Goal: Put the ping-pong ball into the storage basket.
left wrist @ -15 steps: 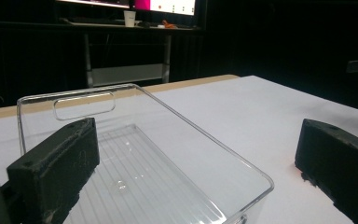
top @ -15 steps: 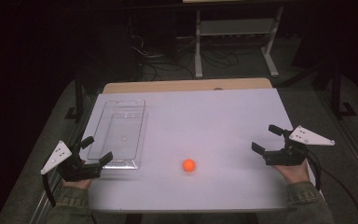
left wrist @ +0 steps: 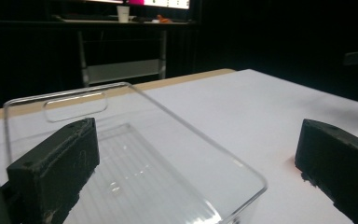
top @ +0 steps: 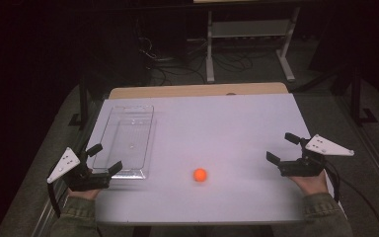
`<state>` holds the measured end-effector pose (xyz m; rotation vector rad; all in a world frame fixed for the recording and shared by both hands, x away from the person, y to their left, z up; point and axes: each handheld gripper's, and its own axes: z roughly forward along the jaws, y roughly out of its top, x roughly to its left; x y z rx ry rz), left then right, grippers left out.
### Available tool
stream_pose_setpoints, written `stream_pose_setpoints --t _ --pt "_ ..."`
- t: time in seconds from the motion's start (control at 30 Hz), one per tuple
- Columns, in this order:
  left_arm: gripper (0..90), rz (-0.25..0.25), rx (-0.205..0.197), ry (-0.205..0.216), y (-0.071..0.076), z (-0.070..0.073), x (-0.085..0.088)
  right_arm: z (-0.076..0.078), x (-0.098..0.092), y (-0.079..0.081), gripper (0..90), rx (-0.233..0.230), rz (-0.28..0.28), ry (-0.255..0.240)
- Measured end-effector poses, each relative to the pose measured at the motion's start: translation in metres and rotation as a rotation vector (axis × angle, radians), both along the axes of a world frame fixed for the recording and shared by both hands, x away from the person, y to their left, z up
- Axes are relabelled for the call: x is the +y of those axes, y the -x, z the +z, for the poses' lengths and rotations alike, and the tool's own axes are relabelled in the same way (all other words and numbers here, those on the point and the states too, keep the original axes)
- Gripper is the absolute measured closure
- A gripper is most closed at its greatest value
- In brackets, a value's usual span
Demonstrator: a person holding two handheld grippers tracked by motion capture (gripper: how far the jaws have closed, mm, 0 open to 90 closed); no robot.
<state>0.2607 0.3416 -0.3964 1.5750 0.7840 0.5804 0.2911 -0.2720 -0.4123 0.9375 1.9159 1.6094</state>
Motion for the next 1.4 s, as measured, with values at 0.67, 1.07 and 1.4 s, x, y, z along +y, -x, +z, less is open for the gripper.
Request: stream_pose_setpoints --t 0.67,1.07,1.4 --pt "0.0 -0.063 -0.003 -0.065 -0.009 0.026 -0.019 -0.001 0.001 0.001 0.0 -0.004 0.002 0.004" --pt "0.0 -0.128 -0.007 -0.132 -0.016 0.045 -0.041 0.0 0.002 0.001 0.0 -0.008 0.003 0.005" --pt "0.0 -0.175 0.001 -0.171 -0.024 0.055 -0.058 -0.001 0.002 0.001 0.0 -0.013 0.006 0.008"
